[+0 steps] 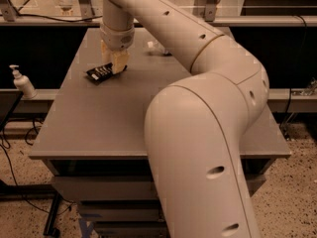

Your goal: Pick rxbar chocolate

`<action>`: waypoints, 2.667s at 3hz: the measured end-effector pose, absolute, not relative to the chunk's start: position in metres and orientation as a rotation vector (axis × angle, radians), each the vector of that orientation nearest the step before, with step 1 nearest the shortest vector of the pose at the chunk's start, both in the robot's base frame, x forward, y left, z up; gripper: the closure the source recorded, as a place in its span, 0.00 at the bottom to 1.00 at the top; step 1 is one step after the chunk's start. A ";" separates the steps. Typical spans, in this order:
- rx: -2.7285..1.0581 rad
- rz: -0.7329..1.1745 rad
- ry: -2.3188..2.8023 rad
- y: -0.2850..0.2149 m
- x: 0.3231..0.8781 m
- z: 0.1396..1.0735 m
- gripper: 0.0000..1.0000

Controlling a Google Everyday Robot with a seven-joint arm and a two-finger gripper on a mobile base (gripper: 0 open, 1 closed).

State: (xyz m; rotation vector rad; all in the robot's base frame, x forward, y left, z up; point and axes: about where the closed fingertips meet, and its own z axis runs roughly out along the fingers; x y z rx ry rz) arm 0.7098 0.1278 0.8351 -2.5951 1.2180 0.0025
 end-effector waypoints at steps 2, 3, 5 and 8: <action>-2.554 -0.064 1.246 0.099 0.706 0.875 1.00; -2.524 -0.091 1.267 0.084 0.701 0.894 1.00; -2.484 -0.053 1.286 0.091 0.707 0.892 0.59; -2.464 0.066 1.287 0.130 0.708 0.862 0.00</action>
Offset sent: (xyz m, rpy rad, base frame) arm -0.0118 -0.0590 0.0828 -0.0037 -0.0910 -0.0656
